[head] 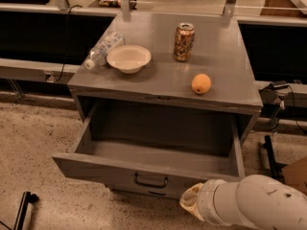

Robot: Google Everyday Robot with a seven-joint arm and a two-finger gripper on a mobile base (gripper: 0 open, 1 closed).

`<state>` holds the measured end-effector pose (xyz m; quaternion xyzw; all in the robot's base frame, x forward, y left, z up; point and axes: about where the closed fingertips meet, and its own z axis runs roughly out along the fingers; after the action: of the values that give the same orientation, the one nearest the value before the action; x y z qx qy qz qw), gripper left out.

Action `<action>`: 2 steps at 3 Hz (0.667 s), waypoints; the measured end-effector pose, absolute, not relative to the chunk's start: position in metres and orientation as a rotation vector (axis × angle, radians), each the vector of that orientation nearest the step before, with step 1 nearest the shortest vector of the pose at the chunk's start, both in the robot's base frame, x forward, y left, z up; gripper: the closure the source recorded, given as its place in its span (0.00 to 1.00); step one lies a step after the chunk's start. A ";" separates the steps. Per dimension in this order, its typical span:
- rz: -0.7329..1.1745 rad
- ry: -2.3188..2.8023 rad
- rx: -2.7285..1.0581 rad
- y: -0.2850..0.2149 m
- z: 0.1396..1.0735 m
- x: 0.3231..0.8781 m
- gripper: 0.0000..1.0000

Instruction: Close top drawer

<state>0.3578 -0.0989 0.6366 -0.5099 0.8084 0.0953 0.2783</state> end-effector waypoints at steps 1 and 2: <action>0.202 2.111 -1.355 -0.101 0.640 0.393 1.00; 0.192 2.105 -1.351 -0.101 0.643 0.396 1.00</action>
Offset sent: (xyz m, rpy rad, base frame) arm 0.0303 -0.0017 0.0031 -0.0003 -0.0619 -0.0015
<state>0.3960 -0.1008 0.6426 -0.5118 0.7974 0.0728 0.3113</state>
